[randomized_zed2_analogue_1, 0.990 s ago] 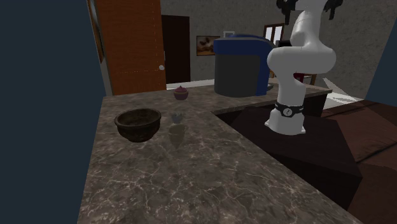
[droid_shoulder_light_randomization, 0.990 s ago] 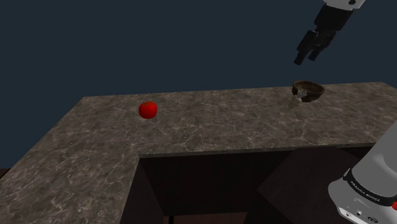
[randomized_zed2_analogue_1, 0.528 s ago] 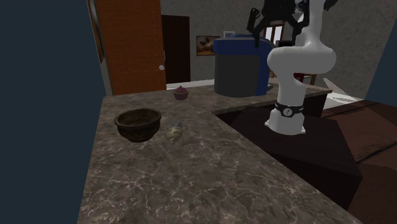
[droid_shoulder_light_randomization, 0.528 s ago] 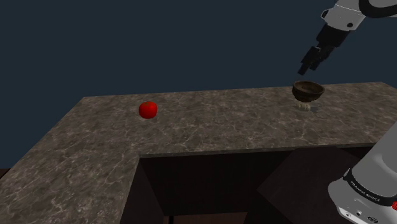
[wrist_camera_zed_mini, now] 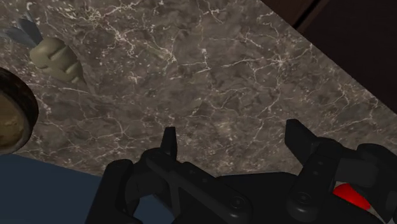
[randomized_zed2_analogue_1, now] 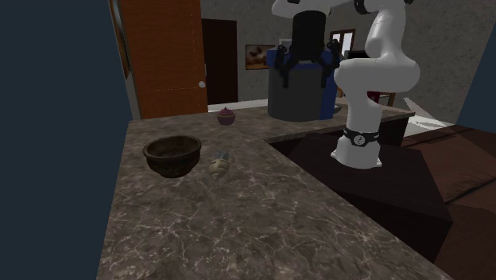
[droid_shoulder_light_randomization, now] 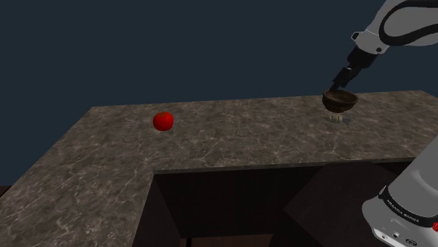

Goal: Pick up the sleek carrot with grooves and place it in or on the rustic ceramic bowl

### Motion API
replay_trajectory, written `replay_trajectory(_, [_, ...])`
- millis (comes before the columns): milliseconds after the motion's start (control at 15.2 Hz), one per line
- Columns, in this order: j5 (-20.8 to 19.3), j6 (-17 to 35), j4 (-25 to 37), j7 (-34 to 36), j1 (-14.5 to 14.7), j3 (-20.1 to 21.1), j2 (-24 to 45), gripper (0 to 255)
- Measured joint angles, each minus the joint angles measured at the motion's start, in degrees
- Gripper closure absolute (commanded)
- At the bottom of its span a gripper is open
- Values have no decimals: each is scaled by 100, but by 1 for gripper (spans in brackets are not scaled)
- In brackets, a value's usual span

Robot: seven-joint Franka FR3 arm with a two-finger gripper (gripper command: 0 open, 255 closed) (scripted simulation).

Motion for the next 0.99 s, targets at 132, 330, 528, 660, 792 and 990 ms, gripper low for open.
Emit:
replay_trajectory(132, [-71,281,-53,-315,-29,-301,194,0])
replay_trajectory(330, [-103,799,-17,-860,31,-841,702,0])
replay_trajectory(528, [-1,1307,73,-1438,204,-1402,1253,0])
replay_trajectory(660, [171,1632,179,-1864,406,-1812,1669,0])
replay_trajectory(792, [434,1910,318,-2360,665,-2267,2086,0])
replay_trajectory(990, [1122,2240,618,-3251,1261,-3054,2802,0])
